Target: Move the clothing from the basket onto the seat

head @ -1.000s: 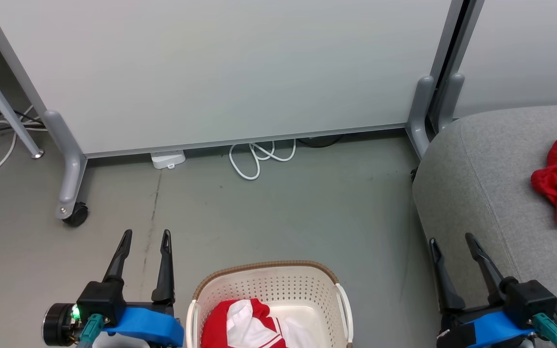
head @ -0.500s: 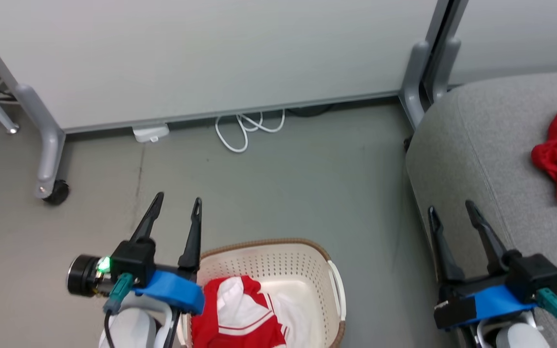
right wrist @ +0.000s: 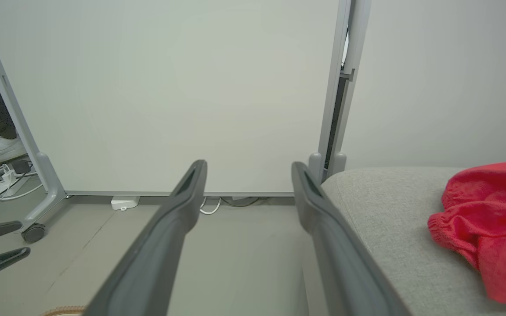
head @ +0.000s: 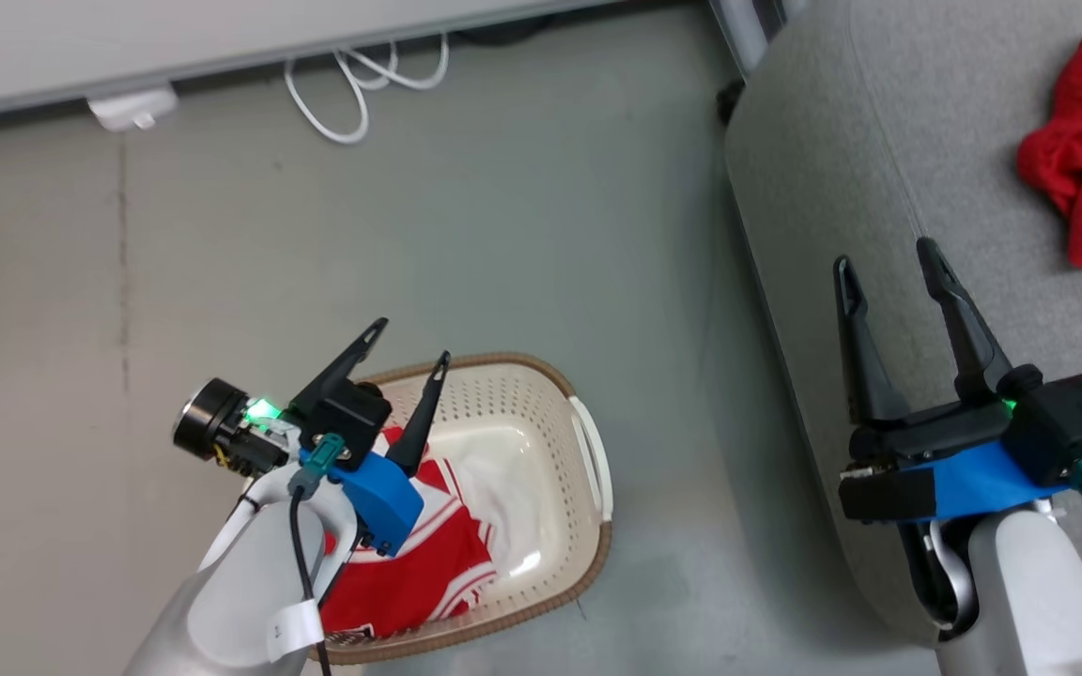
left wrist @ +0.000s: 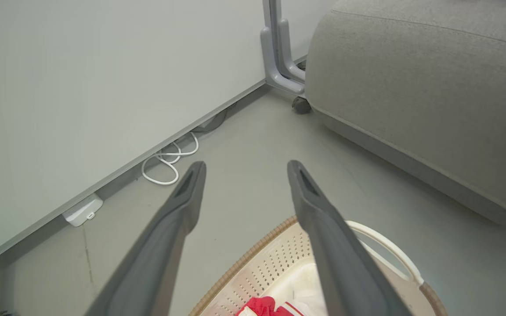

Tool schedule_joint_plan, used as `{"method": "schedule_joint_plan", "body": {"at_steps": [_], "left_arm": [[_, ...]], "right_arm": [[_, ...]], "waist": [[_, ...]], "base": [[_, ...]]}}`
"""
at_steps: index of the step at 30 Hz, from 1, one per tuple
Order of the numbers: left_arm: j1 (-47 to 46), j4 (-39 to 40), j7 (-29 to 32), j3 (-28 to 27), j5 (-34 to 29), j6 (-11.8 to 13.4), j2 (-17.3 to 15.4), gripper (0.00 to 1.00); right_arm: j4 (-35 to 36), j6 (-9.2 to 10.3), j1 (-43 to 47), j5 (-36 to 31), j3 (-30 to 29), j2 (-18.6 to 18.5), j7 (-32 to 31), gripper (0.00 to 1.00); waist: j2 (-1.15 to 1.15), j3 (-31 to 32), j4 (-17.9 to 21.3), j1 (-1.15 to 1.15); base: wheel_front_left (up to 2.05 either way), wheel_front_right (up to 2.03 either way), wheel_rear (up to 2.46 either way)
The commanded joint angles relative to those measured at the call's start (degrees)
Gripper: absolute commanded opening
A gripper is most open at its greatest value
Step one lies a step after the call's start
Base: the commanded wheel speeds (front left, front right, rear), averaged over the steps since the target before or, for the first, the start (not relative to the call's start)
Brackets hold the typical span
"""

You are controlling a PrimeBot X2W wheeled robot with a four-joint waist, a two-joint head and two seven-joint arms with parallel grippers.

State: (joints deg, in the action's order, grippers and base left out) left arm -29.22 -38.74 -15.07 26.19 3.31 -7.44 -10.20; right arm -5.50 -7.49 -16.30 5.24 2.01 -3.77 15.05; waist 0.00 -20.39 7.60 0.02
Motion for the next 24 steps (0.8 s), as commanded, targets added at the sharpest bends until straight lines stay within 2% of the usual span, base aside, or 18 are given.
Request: {"method": "schedule_joint_plan", "body": {"at_steps": [1, 11, 17, 24], "left_arm": [[-1.84, -0.91, -0.15, 1.49, 0.31, -0.02, -0.64, 1.00], [-12.95, -13.90, -0.15, 18.72, 3.71, -0.03, -2.65, 1.00], [-18.92, -22.53, 1.93, 28.19, 5.64, -0.02, -2.00, 1.00], [-24.05, -28.30, 6.20, 37.22, 9.15, -0.03, -1.42, 1.00]], "right_arm": [[0.37, -0.01, -1.04, 0.01, -0.08, -0.25, 0.20, 1.00], [3.08, -0.01, -5.84, -0.13, 0.42, 0.12, 0.20, 1.00], [5.29, -0.01, -8.71, -0.36, 1.29, 0.38, 0.20, 1.00], [7.98, -0.01, -11.33, -0.71, 1.65, 0.62, 0.20, 1.00]], "waist": [[0.00, -3.95, 2.60, -0.02], [0.00, -14.85, 4.55, -0.02], [0.00, -21.39, 5.29, -0.02], [0.00, -27.93, 6.09, -0.02]], "base": [[0.00, 0.00, 0.00], [0.00, 0.00, 0.00], [0.00, 0.00, 0.00], [0.00, 0.00, 0.00]]}}
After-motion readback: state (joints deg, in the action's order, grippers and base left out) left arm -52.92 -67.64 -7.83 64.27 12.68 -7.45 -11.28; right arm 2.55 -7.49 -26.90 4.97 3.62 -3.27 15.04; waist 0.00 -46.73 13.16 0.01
